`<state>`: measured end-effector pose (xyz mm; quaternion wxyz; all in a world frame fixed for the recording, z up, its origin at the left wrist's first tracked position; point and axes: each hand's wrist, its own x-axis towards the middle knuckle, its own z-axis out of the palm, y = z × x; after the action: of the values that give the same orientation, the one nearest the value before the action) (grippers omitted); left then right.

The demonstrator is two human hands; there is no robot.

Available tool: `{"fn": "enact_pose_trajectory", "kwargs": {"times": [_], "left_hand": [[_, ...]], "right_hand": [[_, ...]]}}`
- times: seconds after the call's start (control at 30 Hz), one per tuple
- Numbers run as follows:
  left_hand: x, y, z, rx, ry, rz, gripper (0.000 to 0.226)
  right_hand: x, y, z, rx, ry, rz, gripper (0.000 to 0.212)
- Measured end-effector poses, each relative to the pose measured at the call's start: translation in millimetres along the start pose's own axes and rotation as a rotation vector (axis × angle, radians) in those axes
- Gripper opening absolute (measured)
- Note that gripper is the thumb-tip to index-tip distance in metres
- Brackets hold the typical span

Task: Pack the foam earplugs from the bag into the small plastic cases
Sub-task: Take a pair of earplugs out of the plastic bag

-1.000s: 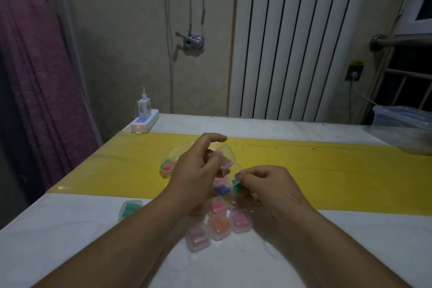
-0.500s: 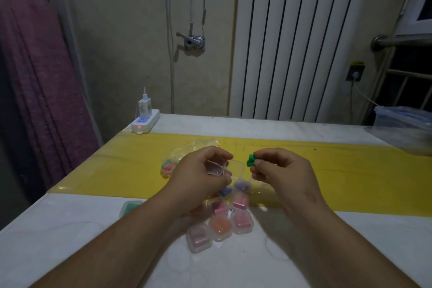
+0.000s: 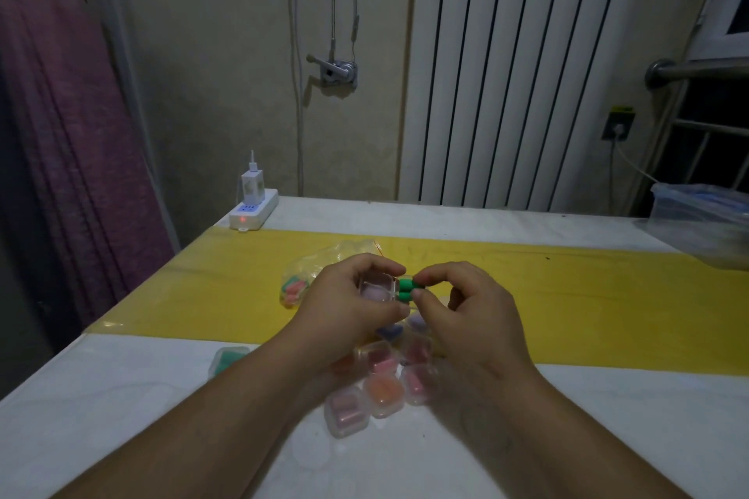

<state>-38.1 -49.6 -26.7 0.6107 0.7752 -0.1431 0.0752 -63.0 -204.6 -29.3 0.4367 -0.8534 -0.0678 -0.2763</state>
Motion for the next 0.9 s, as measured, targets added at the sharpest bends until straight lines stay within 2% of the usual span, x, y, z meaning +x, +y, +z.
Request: {"fn": "enact_pose_trajectory", "kwargs": {"times": [0.13, 0.27, 0.37, 0.43, 0.53, 0.63, 0.67, 0.77, 0.9], "left_hand": [[-0.1, -0.2, -1.3, -0.031, -0.007, -0.004, 0.037], [-1.7, 1.5, -1.6, -0.041, -0.031, -0.025, 0.037], [-2.5, 1.7, -1.0, -0.048, -0.041, -0.034, 0.038], [-1.7, 1.9, -0.8, -0.049, -0.034, -0.024, 0.039], [-2.3, 2.6, -0.7, -0.006, -0.029, -0.006, 0.046], [-4.1, 4.8, -1.9, -0.176, -0.084, -0.065, 0.058], [-4.0, 6.3, -1.9, -0.300, -0.107, -0.099, 0.054], [-2.9, 12.0, -2.3, -0.636, -0.136, -0.232, 0.025], [-1.4, 9.0, -2.5, -0.641, -0.175, -0.212, 0.012]], "right_hand": [[2.1, 5.9, 3.8, -0.072, 0.023, 0.037, 0.008], [1.5, 6.3, 3.7, -0.050, 0.014, 0.061, 0.005], [0.7, 6.9, 3.8, 0.098, 0.040, 0.128, 0.011], [1.5, 7.0, 4.0, 0.262, -0.010, 0.236, 0.017], [2.9, 8.6, 6.1, 0.449, -0.097, 0.337, 0.014], [4.8, 7.8, 2.6, 0.514, -0.077, 0.375, 0.010], [5.2, 7.2, 1.2, 0.531, -0.061, 0.378, 0.010], [5.4, 6.4, -1.5, 0.542, -0.021, 0.385, 0.010], [5.7, 7.8, -0.9, 0.486, -0.032, 0.370, 0.010]]}}
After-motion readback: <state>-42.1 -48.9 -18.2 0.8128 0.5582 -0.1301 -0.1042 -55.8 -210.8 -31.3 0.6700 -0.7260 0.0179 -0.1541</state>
